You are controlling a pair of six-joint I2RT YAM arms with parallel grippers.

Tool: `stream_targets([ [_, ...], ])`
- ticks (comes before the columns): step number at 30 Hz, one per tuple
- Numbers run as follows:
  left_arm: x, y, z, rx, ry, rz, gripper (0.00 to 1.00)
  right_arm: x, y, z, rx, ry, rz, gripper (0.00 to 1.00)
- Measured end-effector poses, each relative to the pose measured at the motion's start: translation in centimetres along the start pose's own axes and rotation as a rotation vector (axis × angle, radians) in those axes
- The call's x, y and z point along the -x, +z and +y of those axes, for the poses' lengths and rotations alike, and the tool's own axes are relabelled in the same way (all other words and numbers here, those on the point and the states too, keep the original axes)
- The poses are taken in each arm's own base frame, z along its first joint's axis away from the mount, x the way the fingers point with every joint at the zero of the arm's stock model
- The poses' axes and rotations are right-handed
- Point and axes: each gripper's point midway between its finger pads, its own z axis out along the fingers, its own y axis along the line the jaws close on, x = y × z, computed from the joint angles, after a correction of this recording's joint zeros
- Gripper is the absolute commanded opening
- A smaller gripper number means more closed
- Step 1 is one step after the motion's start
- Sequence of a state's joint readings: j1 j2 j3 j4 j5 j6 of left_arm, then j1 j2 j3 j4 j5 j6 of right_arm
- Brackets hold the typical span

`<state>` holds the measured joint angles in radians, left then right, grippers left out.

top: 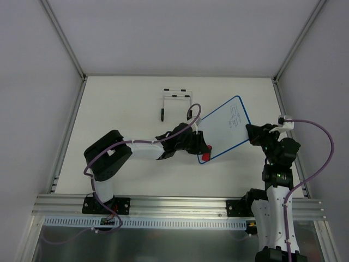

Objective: Erase the whiteboard

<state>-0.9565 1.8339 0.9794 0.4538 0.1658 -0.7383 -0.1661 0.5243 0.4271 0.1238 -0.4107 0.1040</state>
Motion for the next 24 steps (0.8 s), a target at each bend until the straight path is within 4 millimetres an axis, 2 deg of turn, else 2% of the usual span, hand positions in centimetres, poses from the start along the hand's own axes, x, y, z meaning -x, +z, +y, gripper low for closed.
stream_targets([
  [5, 0.1, -0.2, 0.8, -0.004, -0.035, -0.011, 0.0, -0.1, 0.0, 0.0, 0.001, 0.001, 0.002, 0.0],
  [11, -0.5, -1.0, 5.6, 0.084, -0.114, -0.004, 0.0, -0.5, -0.1, 0.2, 0.011, 0.005, 0.018, 0.0],
  [13, -0.2, -1.1, 6.6, 0.102, -0.135, -0.01, 0.0, -0.6, -0.1, 0.1, 0.01, 0.006, 0.019, 0.0],
  [16, 0.1, -1.2, 7.0, 0.104, -0.146, -0.011, 0.0, -0.7, -0.1, 0.1, 0.01, 0.007, 0.021, 0.0],
  [24, 0.4, -1.1, 6.5, 0.102, -0.141, 0.005, 0.0, -0.7, -0.2, 0.1, 0.01, 0.008, 0.024, 0.0],
])
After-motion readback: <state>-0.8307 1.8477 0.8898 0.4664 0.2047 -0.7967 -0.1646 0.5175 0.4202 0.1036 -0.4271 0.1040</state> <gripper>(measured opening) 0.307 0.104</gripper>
